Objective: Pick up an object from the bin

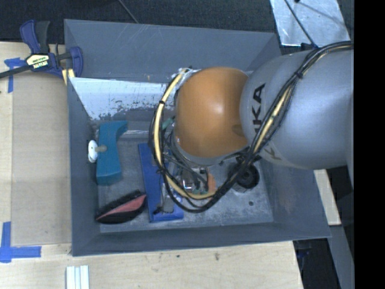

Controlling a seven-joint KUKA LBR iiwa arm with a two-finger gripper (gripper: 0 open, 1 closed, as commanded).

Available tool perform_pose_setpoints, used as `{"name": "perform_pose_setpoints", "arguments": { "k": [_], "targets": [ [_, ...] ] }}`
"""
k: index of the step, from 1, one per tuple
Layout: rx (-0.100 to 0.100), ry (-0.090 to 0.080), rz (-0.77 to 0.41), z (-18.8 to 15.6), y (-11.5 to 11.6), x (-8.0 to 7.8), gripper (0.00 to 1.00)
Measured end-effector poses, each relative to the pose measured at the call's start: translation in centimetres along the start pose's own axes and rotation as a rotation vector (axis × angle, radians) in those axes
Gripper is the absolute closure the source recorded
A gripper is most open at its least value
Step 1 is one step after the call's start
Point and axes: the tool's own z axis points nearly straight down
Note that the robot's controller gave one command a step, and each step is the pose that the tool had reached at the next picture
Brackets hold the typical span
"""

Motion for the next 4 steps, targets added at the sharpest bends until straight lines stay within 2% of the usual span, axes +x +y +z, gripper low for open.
{"name": "perform_pose_setpoints", "arguments": {
  "k": [1,2,3,4],
  "targets": [
    [0.000,0.000,0.000,0.0,0.0,0.0,0.00],
    [-0.002,-0.007,-0.032,5.2,0.6,-1.9,0.00],
    [0.000,-0.004,-0.109,10.2,1.8,-5.7,0.00],
    [-0.001,-0.002,-0.116,12.0,-0.5,-1.6,0.00]
  ]
}}
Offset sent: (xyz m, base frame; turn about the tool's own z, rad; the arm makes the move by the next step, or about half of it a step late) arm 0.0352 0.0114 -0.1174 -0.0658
